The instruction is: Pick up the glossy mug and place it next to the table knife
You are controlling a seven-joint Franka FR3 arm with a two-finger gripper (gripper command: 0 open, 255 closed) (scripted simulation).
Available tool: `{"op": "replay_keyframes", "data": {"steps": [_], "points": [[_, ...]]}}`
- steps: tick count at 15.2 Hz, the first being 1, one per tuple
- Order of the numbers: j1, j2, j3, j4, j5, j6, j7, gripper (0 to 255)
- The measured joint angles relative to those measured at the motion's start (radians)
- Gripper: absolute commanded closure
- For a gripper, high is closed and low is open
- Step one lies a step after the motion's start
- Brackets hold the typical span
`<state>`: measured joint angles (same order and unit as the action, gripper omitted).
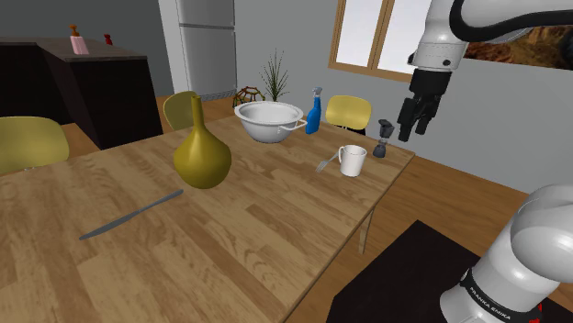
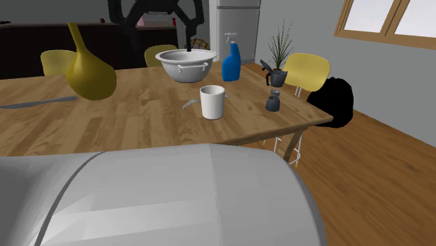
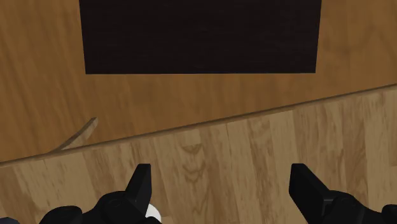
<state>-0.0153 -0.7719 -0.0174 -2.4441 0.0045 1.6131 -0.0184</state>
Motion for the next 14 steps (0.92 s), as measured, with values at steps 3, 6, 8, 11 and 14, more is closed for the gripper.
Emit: {"op": "replay_keyframes", "data": {"steps": [3,6,8,11,14], "points": [[-0.002,0.036,-0.004,-0.005,-0.007,0.041,-0.007,0],[-0.008,0.125,-0.016,0.002,-0.023,0.126,-0.024,0],[-0.011,0.205,-0.024,0.021,-0.033,0.190,-0.036,0],[-0.015,0.303,-0.033,0.032,-0.045,0.281,-0.049,0],[-0.018,0.412,-0.041,0.072,-0.055,0.354,-0.060,0]]}}
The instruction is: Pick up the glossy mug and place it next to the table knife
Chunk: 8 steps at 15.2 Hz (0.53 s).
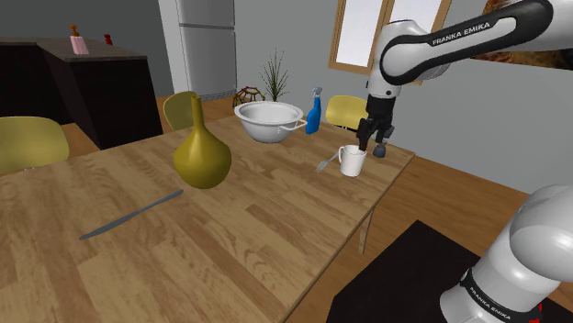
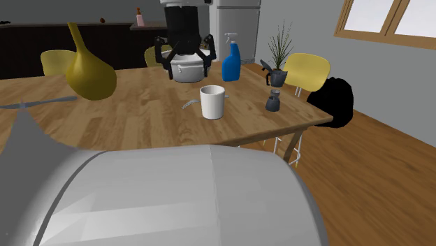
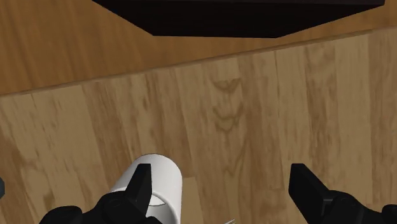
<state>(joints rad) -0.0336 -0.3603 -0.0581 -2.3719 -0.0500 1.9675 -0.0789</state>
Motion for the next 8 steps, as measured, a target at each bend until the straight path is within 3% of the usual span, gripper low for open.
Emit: {"op": "replay_keyframes", "data": {"steps": [8], "points": [[-0.013,0.311,-0.022,0.156,-0.018,0.168,-0.036,0]]}}
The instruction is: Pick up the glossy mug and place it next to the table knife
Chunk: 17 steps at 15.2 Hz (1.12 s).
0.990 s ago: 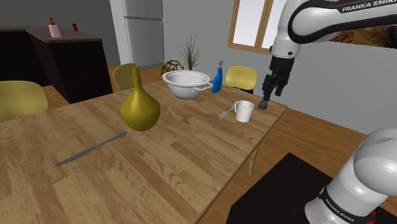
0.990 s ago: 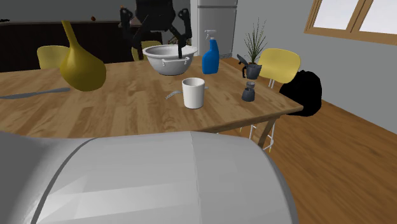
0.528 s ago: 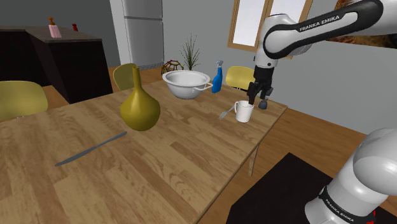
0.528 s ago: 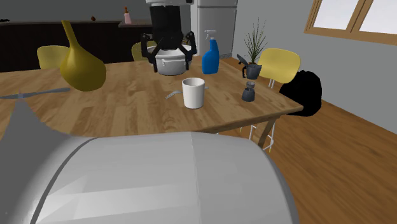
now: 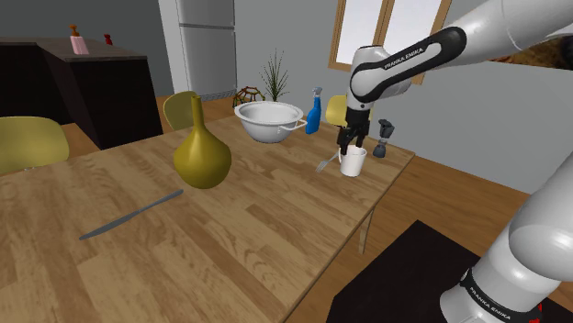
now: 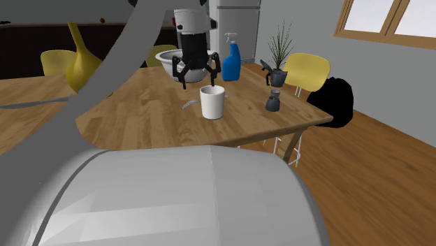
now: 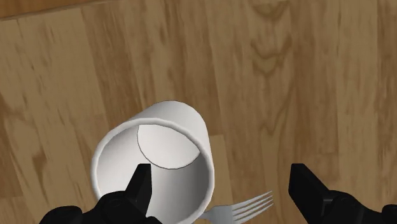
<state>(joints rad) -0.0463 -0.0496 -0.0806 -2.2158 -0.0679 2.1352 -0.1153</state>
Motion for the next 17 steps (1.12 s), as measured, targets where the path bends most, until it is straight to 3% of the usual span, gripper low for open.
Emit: {"op": "replay_keyframes", "data": {"steps": [9,15,16,17], "points": [[-0.007,0.096,-0.007,-0.010,-0.001,0.109,-0.009,0],[-0.007,0.100,-0.007,-0.014,-0.001,0.118,-0.009,0],[-0.007,0.100,-0.007,-0.014,-0.001,0.118,-0.009,255],[-0.007,0.100,-0.007,-0.014,-0.001,0.118,-0.009,255]]}}
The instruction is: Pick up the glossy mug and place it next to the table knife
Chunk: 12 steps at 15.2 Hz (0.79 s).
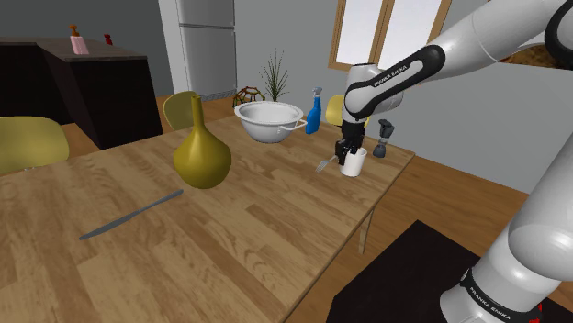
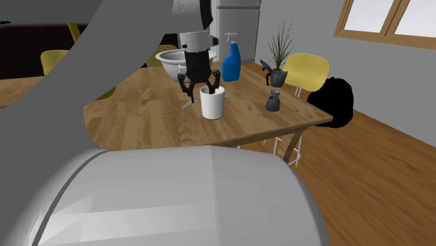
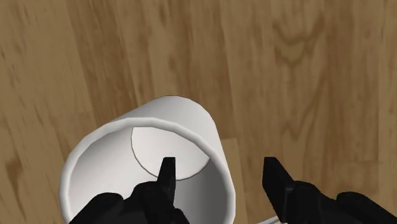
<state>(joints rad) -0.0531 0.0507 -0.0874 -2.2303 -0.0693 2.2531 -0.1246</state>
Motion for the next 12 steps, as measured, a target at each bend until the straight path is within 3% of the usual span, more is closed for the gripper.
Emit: {"op": "replay_keyframes", "data": {"steps": [12], "points": [[0.000,-0.016,0.000,0.011,0.000,-0.027,-0.002,255]]}}
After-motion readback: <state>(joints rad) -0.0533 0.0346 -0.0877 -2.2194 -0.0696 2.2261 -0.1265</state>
